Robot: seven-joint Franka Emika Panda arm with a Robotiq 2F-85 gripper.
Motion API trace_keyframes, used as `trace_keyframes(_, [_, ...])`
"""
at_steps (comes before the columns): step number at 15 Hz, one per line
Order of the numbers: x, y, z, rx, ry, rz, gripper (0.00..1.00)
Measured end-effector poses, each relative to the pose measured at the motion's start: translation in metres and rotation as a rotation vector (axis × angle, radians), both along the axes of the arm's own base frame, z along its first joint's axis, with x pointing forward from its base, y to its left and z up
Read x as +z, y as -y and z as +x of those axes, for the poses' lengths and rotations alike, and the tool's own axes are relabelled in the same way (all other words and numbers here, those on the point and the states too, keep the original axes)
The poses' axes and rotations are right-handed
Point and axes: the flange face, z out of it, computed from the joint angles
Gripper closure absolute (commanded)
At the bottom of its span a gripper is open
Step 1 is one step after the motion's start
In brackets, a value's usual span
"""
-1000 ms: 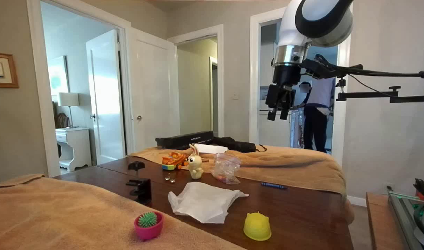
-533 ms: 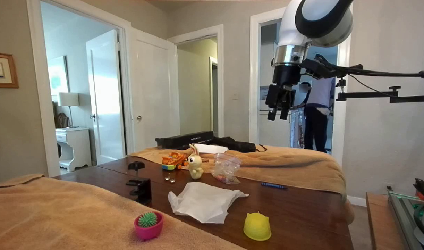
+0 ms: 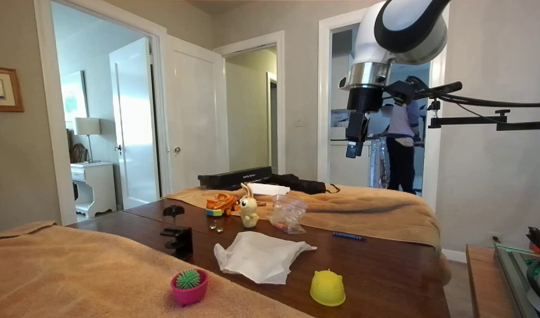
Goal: Pick up the crayon and put it into the clear plastic bag
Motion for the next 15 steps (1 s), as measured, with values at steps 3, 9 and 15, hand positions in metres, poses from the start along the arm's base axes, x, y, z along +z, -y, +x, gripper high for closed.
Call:
trace_keyframes(3, [-0.02, 0.017, 0.0, 0.154, -0.034, 0.013, 0.0])
trace_keyframes(9, [-0.066, 0.035, -0.002, 0.201, -0.147, 0.035, 0.0])
trace_keyframes(15, [-0.091, 0.03, 0.002, 0.224, -0.19, 0.011, 0.0])
